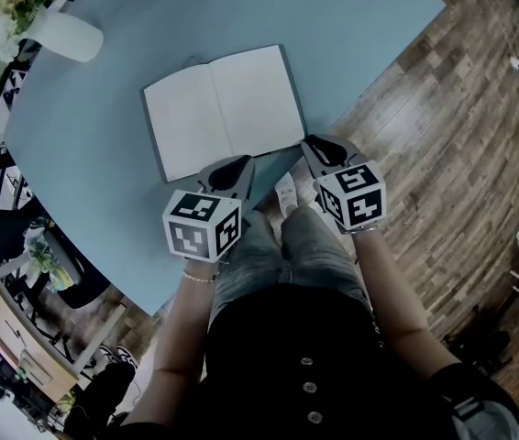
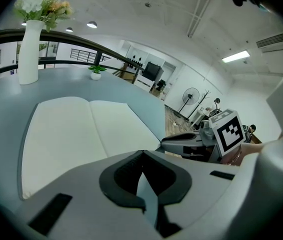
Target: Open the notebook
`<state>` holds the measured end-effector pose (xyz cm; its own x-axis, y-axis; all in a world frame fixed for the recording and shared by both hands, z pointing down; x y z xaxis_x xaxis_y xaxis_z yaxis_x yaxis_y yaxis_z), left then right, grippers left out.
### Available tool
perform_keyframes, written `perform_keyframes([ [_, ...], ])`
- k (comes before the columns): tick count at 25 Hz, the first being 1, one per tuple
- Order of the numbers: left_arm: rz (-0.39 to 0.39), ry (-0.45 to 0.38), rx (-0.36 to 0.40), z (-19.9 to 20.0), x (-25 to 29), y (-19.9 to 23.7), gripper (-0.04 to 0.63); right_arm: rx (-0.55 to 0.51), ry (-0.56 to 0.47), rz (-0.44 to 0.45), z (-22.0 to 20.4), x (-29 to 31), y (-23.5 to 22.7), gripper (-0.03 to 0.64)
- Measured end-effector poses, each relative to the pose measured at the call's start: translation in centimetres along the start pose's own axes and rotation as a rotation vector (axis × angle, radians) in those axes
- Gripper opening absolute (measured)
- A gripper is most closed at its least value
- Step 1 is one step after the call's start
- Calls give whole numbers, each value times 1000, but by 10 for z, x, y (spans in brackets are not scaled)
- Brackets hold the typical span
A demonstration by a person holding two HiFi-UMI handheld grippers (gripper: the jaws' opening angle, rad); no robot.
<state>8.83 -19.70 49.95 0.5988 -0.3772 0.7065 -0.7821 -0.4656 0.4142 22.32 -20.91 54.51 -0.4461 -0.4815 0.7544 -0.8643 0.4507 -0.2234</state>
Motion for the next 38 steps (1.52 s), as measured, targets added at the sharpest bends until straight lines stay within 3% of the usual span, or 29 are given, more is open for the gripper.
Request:
perform_keyframes([
  [7,0,4,0,-3,-2,-1,17,14,-8,-6,-1,-1,1,72],
  [17,15,-3,11,-1,-15,3,17,49,-20,-29,-1,-6,6,150],
  [29,14,-3,56,-1,-36,6,17,56,-104,-43,22,-29,8,141],
  [38,27,-98,71,32,-65,18,17,67,-201,6,62,-36,33,140],
])
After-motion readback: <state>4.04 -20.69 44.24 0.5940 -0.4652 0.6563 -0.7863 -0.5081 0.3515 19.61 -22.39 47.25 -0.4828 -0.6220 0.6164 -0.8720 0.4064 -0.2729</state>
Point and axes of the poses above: the fingertips, and each gripper's own axes: x forward along the fingers, y to its left, z out of its top, the point moved 2 cm from there along -x, backward along the fingers, and after that the axes turned 5 degrees about y, right-handed, at the moved point
